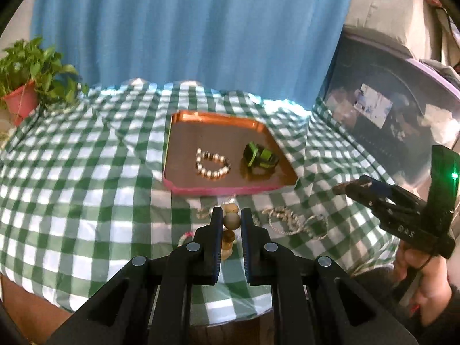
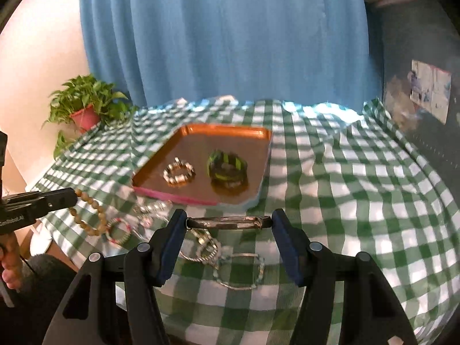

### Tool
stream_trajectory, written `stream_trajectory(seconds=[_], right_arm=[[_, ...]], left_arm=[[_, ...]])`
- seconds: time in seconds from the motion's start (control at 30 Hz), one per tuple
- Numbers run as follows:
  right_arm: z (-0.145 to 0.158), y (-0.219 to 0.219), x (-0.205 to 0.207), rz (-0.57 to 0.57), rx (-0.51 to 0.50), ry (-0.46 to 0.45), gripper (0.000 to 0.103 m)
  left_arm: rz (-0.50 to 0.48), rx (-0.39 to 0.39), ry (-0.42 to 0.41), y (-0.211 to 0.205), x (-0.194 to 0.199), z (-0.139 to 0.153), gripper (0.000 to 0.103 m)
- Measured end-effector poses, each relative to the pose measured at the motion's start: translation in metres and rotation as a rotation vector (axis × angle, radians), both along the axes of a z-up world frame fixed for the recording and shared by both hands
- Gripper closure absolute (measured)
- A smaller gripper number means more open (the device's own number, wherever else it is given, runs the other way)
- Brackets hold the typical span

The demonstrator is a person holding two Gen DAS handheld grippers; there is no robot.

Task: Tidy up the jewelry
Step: 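Lower the beige bracelet into the tray with the left gripper while the right drops the bangle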

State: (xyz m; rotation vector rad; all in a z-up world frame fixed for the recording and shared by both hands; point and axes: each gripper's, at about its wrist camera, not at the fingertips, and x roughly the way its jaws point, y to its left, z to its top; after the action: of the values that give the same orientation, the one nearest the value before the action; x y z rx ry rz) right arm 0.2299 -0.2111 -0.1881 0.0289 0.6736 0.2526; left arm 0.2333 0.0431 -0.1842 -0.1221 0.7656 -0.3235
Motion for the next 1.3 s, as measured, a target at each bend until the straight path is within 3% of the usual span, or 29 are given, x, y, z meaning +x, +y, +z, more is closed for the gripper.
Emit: stream_trajectory(seconds=[0.37,0.6,0.8,1.3], right_arm=[[0.076,0.020,-0.033,0.027,0.036,-0.086,0.046],[0.097,0.036,-0.041,0.053,0.041,-0.116,0.046],[0.083,0.044,-0.027,0.060,0.024,-0.090,0.046],[-0.003,0.047,0.044,0.044,0.030,0.072,0.046]], left_arm=[[0.069,0.066,-0.093,-0.023,-0.010,0.072,0.090],[0.022,0.110,-0.118,-0.040,-0.005,0.080,0.090],[0.017,0.093,-0.077,-0.040,0.015,0.059,0.090],[0.032,0.019,0.063,-0.022,0.095,-0.023,0.090]])
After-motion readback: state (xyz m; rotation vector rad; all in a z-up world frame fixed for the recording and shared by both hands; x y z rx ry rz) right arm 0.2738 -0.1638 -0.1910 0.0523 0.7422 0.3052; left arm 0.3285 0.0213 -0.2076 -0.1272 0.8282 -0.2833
